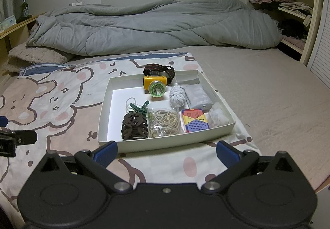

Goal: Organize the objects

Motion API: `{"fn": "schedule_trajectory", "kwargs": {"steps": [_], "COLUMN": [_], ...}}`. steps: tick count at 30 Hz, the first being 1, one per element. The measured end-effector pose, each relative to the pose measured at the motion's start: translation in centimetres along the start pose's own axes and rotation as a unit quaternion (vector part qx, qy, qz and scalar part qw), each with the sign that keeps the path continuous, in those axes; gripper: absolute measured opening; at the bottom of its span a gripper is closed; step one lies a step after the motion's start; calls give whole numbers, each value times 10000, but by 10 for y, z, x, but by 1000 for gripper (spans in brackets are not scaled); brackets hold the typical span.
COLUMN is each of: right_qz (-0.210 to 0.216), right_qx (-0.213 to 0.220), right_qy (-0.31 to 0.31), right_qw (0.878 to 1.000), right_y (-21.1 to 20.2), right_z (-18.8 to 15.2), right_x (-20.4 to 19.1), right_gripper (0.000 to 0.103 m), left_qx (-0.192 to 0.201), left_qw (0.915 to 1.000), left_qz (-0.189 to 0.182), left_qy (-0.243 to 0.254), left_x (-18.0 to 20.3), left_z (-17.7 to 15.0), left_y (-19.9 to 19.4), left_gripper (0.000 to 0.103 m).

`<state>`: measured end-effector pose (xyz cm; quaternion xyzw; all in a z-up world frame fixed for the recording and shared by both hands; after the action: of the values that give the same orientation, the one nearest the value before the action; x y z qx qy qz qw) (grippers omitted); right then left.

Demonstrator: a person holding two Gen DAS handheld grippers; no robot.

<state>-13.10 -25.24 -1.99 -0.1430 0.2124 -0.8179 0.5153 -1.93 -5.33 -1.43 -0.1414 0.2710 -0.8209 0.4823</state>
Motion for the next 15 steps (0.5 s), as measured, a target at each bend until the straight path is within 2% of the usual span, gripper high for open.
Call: {"fn": "schedule_trajectory", "kwargs": {"steps": [15], "right_qz": [-1], "right_qx": [-4], "right_qy": [1], "right_qw": [10000], "right_y": [0], "right_z": [0], "right_x": [0], "right_gripper": [103], "left_qx": [5], "left_qw": [10000], "left_qz": [-30], "left_qy": [-4], "left_x": [1], "left_z": [1], "left_y": [0], "left_gripper": [103]}}
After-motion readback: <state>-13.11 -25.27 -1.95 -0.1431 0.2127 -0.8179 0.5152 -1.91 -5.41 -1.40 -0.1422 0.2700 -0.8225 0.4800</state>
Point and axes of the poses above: each gripper's, at about its wrist camera, not at the fingertips, and y roughly the way its jaws point, x to its right, z to its top, the point moved 1 cm from there along y, roughly the way its jaws point, and after that the axes turned 11 degrees about x, right-handed, at the moved point
